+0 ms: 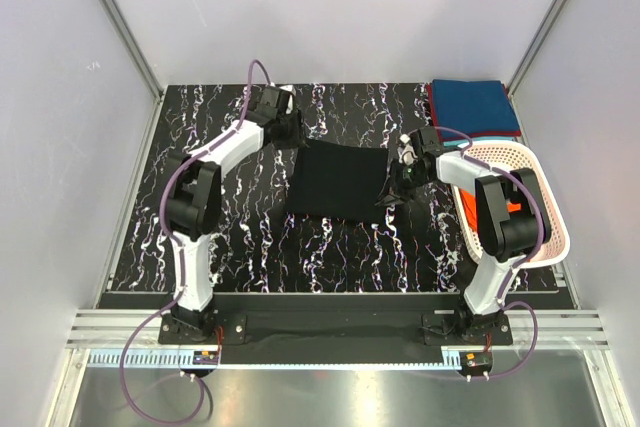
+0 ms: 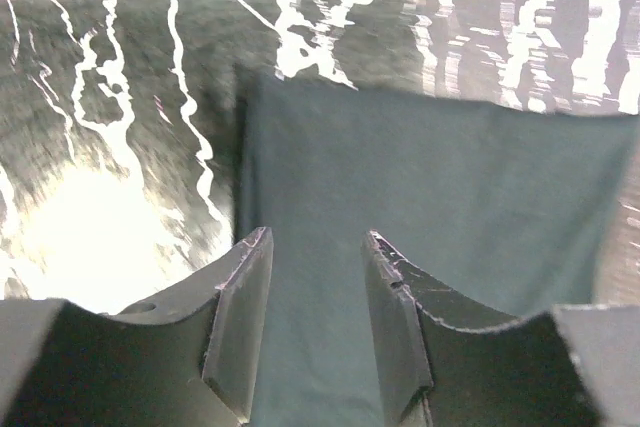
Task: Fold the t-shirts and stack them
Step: Fold the tshirt, then neatly place the folded tshirt to the corner
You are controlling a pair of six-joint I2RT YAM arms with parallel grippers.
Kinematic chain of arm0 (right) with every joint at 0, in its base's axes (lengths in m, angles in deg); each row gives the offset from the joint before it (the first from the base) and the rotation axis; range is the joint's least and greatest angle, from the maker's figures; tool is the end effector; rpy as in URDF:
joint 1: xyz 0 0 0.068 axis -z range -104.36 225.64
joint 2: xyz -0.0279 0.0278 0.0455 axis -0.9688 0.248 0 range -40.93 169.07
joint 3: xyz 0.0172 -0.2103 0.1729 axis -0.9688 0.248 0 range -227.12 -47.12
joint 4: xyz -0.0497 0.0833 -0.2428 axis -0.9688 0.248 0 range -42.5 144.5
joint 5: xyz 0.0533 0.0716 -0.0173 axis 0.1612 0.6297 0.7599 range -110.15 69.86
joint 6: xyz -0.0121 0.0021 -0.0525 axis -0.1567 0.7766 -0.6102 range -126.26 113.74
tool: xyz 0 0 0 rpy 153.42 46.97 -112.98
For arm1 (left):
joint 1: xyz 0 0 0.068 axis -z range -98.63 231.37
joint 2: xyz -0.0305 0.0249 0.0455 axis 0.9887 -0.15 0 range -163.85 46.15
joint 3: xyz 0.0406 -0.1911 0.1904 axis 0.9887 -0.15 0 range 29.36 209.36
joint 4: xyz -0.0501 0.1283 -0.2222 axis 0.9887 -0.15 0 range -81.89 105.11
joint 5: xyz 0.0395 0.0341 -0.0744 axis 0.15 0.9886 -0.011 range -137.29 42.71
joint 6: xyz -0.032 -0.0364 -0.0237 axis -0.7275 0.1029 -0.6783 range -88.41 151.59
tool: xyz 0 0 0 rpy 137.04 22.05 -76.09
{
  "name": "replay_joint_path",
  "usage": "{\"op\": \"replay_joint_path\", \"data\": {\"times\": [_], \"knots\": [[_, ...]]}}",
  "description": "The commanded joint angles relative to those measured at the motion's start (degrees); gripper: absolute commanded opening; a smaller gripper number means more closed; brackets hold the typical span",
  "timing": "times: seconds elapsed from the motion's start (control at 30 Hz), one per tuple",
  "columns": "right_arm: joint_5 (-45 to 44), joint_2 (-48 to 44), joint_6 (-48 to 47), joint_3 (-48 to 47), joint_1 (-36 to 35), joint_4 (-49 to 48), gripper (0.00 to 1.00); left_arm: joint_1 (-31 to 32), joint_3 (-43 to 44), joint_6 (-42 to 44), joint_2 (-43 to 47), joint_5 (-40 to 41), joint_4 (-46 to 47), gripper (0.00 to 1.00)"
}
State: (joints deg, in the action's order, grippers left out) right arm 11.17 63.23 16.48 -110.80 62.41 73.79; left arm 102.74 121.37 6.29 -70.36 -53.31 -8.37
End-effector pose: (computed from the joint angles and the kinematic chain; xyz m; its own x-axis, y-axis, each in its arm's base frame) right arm 0.3375 0.0984 0.1602 -0.9777 0.1093 -0.1793 -0.0188 0.8050 0.5930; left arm 0.4259 -0.1707 0.2213 -0.8084 -0.1400 -0.5718 0.0911 0.9299 -0.3564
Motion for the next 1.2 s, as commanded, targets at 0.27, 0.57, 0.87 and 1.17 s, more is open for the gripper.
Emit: {"op": "replay_joint_path", "data": {"times": [0.27,0.57,0.87,1.17], "knots": [[-4.23,-0.97,-1.65,0.06,0.75,1.49,0.23,-2.82,8.8,4.47,-11.54,1.19,-2.35,0.3],[-5.56,-0.9,-6.21,-12.32,5.84,4.74,0.61,-6.24,15.2,3.77,-15.14,-2.13,-2.88,0.35],[-2.93,13.34,-11.14,-27.61,6.99,4.74,0.78,-8.62,21.55,1.31,-14.73,-10.07,-4.81,0.43],[3.74,27.05,-13.16,-41.25,7.79,4.83,0.79,-7.74,7.94,-2.29,-2.25,-10.14,-5.34,0.43]]}}
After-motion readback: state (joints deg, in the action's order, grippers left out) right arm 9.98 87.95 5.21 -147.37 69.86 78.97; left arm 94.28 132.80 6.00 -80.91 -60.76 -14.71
